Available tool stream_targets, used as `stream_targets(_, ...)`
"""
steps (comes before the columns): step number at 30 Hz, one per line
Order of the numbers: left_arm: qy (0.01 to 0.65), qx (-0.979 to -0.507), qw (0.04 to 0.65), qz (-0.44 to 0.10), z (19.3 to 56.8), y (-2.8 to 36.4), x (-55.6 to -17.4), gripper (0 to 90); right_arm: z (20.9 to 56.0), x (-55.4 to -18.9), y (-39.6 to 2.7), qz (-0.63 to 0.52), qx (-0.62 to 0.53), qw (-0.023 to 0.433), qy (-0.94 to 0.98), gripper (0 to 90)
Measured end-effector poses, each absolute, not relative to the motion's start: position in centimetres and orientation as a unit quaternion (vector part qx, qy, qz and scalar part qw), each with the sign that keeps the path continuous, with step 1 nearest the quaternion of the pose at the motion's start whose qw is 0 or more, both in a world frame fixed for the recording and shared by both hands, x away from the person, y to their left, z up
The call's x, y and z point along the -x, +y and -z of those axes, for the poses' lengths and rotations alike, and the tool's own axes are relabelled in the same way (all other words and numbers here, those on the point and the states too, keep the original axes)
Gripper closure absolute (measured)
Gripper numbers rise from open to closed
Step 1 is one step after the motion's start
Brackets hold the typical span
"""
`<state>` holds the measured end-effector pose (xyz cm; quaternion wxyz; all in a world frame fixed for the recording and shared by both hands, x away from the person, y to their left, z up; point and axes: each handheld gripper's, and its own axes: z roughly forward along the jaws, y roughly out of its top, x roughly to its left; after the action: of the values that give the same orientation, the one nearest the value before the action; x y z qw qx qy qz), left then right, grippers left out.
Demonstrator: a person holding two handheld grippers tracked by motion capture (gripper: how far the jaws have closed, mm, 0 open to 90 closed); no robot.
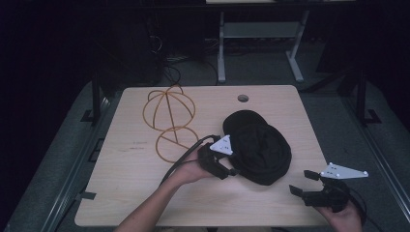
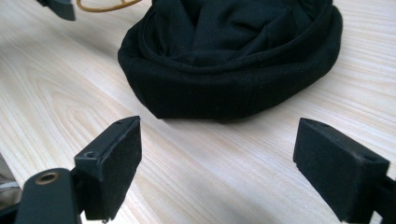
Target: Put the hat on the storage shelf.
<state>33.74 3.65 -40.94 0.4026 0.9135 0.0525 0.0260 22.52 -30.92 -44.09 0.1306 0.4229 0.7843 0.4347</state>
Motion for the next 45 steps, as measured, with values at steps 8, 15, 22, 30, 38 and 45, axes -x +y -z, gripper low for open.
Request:
stream_targets(8, 0.023, -0.925, 0.378, -0.01, 41.6, 0.7, -34.7, 35.8, 44.3, -22.6, -30.9, -0.433, -0.423, 0.126, 0.786, 14.9)
stream_targets(15, 0.007, -0.937, 0.349, 0.009, 42.8, -1.3, -35.6, 41.1, 44.3, -22.6, -30.9, -0.432, -0.421, 0.126, 0.787, 14.9)
stream_targets(22, 0.003, -0.947, 0.321, 0.024, 44.2, -1.6, -36.0, 41.5, 44.4, -22.6, -30.9, -0.43, -0.42, 0.126, 0.789, 14.9)
stream_targets(30, -0.026, -0.957, 0.289, -0.013, 45.2, -2.5, -35.5, 49.8, 44.3, -22.5, -30.7, -0.43, -0.419, 0.127, 0.789, 14.9)
stream_targets(38, -0.024, -0.958, 0.286, 0.004, 45.0, -3.1, -35.4, 67.3, 44.3, -22.4, -30.8, -0.431, -0.423, 0.127, 0.787, 14.9)
stream_targets(45, -0.036, -0.955, 0.293, -0.001, 44.2, -3.6, -34.6, 78.7, 44.2, -22.3, -30.9, -0.433, -0.422, 0.129, 0.786, 14.9)
